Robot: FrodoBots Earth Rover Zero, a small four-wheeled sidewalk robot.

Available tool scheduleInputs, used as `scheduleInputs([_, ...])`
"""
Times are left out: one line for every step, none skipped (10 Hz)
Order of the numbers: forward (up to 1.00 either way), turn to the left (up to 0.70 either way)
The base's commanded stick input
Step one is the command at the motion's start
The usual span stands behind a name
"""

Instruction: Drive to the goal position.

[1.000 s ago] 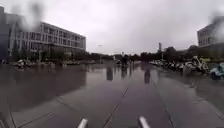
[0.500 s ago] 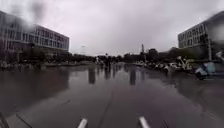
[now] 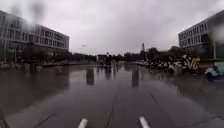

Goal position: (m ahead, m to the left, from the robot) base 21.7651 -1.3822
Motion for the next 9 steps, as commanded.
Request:
scheduleInputs([0.91,0.0])
scheduleInputs([0.91,0.0])
scheduleInputs([0.91,0.0])
scheduleInputs([0.91,0.0])
scheduleInputs([0.91,0.0])
scheduleInputs([0.91,0.0])
scheduleInputs([0.91,-0.09])
scheduleInputs([0.91,-0.25])
scheduleInputs([0.91,-0.32])
